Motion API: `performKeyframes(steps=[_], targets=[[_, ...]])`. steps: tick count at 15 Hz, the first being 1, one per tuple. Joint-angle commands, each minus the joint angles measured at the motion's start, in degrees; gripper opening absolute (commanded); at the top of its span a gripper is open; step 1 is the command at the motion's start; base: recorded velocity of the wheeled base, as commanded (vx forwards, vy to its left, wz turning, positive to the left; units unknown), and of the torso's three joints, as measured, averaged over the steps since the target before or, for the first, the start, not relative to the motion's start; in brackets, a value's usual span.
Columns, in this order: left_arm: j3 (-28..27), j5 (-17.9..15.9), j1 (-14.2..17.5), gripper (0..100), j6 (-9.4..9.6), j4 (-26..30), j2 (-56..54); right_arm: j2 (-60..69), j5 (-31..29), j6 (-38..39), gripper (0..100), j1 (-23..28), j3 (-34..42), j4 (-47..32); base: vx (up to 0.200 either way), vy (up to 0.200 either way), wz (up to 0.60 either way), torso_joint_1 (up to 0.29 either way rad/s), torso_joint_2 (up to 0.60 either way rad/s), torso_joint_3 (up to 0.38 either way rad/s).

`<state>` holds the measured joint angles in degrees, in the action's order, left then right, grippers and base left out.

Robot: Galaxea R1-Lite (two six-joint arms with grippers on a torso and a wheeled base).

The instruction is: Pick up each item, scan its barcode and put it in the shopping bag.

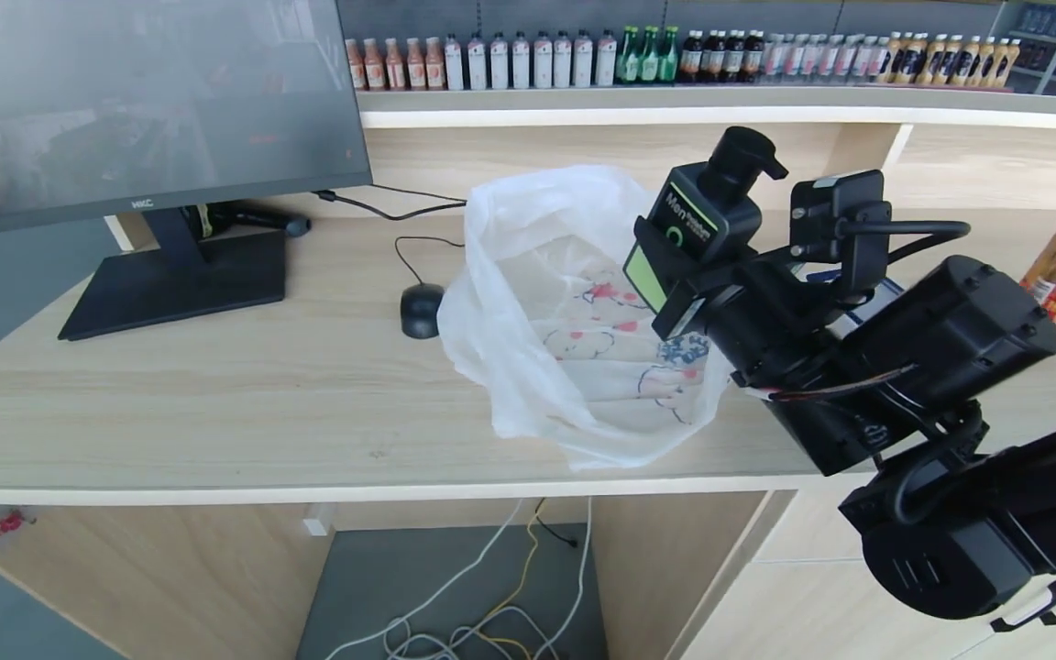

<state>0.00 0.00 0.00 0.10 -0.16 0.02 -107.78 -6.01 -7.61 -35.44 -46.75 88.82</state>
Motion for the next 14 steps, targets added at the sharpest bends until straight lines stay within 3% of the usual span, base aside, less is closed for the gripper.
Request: performKeyframes(steps=[1, 2, 9, 12, 14], targets=[[0.00, 0.00, 0.00, 100, 0.17, -0.02, -0.02, 0.29, -0.93, 0.05, 0, 0.02, -0.09, 0.04, 0.000, 0.200, 0.00, -0.002, 0.00, -0.002], [0.00, 0.00, 0.00, 100, 0.17, -0.02, -0.02, 0.29, -1.55, 0.05, 0, 0.02, -0.09, 0.04, 0.000, 0.200, 0.00, 0.002, 0.00, -0.002], [0.00, 0.00, 0.00, 100, 0.17, -0.02, -0.02, 1.25, -1.64, -2.15, 0, -0.51, -2.38, -3.04, 0.000, 0.000, 0.00, 0.000, 0.00, 0.000], [0.00, 0.00, 0.00, 100, 0.17, -0.02, -0.02, 1.87, -1.46, -2.15, 0, -0.60, -11.87, -16.40, 0.000, 0.000, 0.00, 0.000, 0.00, 0.000], [0.00, 0.00, 0.00, 100, 0.17, -0.02, -0.02, 1.61, -1.46, -2.15, 0, -0.60, -22.07, -28.79, 0.000, 0.000, 0.00, 0.000, 0.00, 0.000]])
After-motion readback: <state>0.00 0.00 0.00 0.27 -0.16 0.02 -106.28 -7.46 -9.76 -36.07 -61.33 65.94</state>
